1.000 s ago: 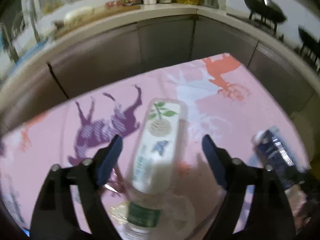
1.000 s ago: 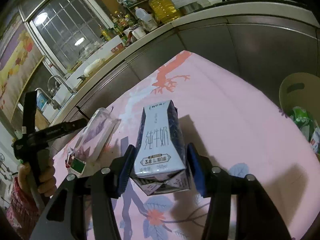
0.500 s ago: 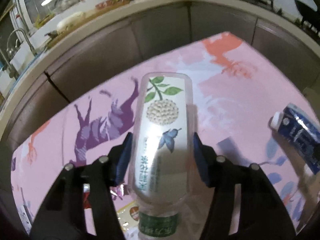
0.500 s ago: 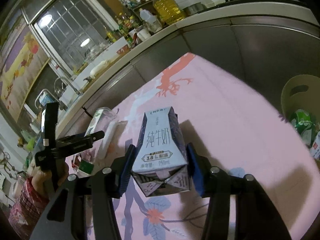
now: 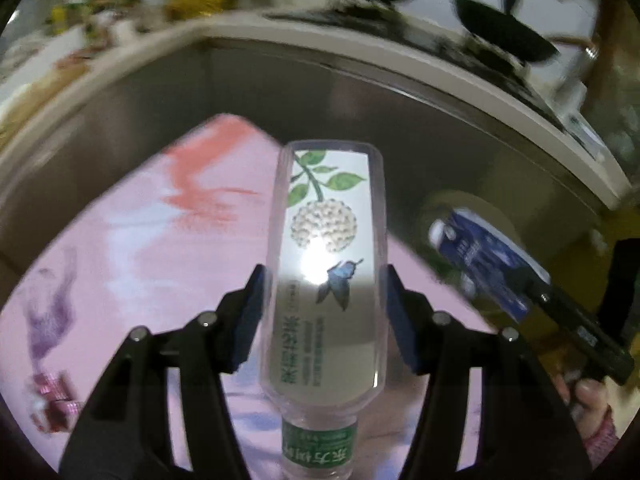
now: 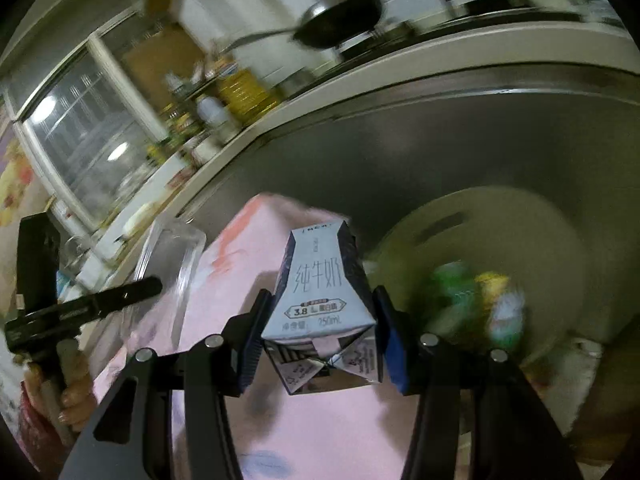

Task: Collect trash
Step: 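Carry the milk carton and bottle with both tools over the beige bin, then open both tools to drop the carton and bottle into the bin, then move both open tools back over the table, then grasp the red-and-white paper cup with the left tool while the right tool grasps the white tissue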

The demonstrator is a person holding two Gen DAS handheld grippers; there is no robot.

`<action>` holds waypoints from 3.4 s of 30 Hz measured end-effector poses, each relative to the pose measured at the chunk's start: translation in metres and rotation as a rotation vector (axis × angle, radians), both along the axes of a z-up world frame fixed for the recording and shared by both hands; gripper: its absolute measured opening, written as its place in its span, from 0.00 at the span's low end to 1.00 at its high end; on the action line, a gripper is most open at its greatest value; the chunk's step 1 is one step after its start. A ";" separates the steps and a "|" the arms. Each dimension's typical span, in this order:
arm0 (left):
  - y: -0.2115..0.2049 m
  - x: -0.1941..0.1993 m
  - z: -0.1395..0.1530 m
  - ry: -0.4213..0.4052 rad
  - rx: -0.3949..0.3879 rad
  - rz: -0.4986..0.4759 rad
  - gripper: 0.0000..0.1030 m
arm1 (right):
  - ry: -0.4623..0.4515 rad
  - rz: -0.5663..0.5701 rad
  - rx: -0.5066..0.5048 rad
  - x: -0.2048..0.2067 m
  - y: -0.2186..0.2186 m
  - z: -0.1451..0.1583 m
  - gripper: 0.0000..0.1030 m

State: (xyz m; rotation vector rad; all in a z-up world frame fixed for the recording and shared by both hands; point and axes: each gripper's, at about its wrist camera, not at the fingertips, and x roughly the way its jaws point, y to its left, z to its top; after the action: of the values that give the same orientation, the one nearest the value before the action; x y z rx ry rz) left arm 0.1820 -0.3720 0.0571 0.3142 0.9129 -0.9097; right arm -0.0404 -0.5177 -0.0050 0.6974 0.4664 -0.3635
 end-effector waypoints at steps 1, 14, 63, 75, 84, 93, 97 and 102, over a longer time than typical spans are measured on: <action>-0.021 -0.009 -0.005 0.026 0.013 -0.040 0.54 | 0.014 -0.033 -0.013 -0.009 -0.012 -0.001 0.47; -0.178 -0.090 -0.068 0.203 0.144 -0.283 0.59 | 0.138 -0.189 -0.036 -0.042 -0.077 -0.046 0.48; 0.215 -0.033 -0.048 -0.178 0.038 0.300 0.68 | 0.083 0.211 -0.062 0.072 0.156 0.014 0.54; 0.390 0.025 -0.066 -0.103 -0.014 0.640 0.74 | 0.174 0.478 -0.048 0.130 0.248 -0.011 0.54; 0.373 0.074 -0.070 -0.186 0.043 0.582 0.85 | 0.211 0.616 0.019 0.149 0.284 -0.019 0.54; 0.360 0.090 -0.091 -0.150 0.053 0.555 0.34 | 0.224 0.666 0.005 0.174 0.308 -0.022 0.54; 0.380 0.075 -0.085 -0.136 0.005 0.587 0.26 | 0.243 0.691 0.028 0.186 0.316 -0.032 0.48; 0.412 0.050 -0.078 -0.105 -0.078 0.642 0.25 | 0.245 0.723 0.026 0.182 0.325 -0.038 0.07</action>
State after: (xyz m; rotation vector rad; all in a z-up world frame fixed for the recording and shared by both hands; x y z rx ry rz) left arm 0.2321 0.0404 -0.0208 -0.0081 0.8061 -0.3308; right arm 0.1419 -0.1930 -0.0426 0.4683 0.9162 0.2434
